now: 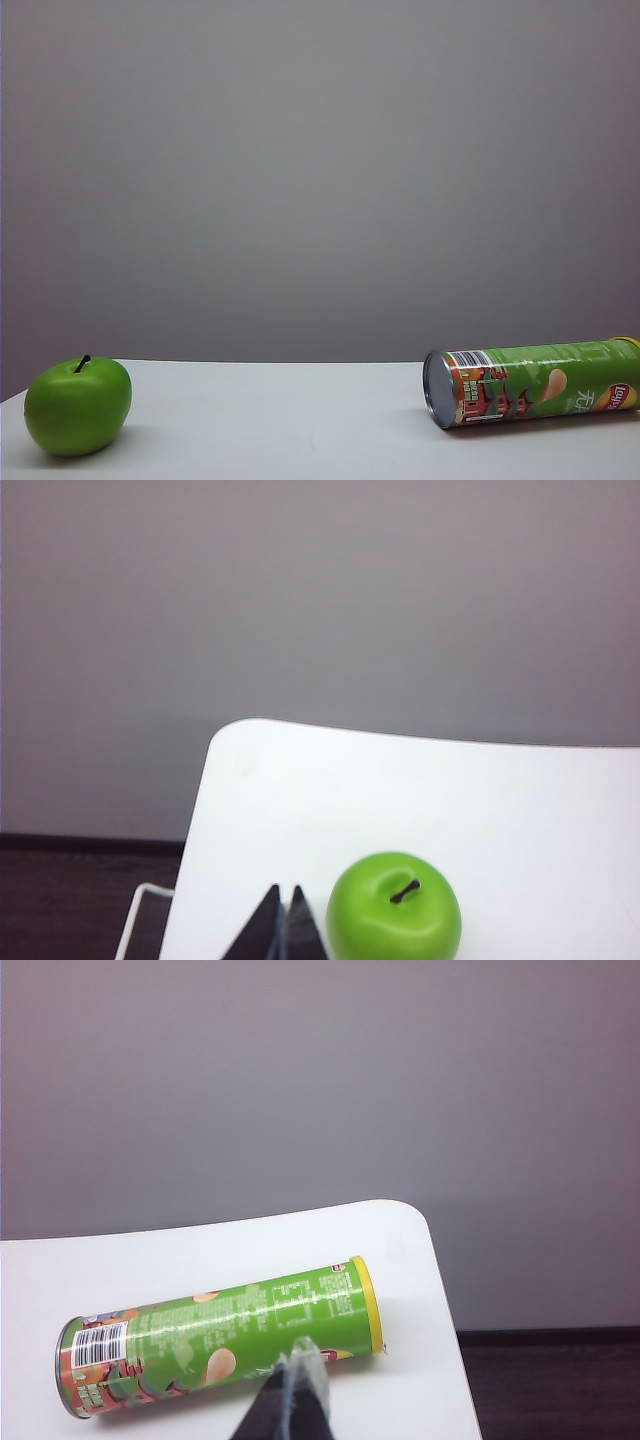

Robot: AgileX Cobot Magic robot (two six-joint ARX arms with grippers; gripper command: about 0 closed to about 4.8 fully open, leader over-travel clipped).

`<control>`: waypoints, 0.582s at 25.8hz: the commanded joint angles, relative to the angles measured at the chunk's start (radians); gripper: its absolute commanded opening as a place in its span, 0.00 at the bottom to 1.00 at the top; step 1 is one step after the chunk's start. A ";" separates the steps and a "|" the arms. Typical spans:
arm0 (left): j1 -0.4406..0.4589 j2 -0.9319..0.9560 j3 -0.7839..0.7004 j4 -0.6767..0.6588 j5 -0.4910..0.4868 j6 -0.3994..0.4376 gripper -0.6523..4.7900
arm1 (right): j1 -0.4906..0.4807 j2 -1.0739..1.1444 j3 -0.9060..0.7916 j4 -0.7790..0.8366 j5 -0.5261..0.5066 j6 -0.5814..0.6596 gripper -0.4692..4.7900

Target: Pick up the green bucket of chips from the desk, place it near the apple, and finally stand it up.

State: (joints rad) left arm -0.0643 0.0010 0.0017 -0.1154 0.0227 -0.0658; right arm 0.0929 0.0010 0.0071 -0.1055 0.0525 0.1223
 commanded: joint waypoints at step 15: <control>0.000 0.005 0.071 0.161 0.076 -0.181 0.11 | 0.000 0.000 -0.006 0.087 -0.011 0.255 0.09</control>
State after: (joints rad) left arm -0.0643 0.0013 0.0399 0.0055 0.0715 -0.2367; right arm 0.0929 0.0010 0.0071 -0.0711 0.0490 0.3405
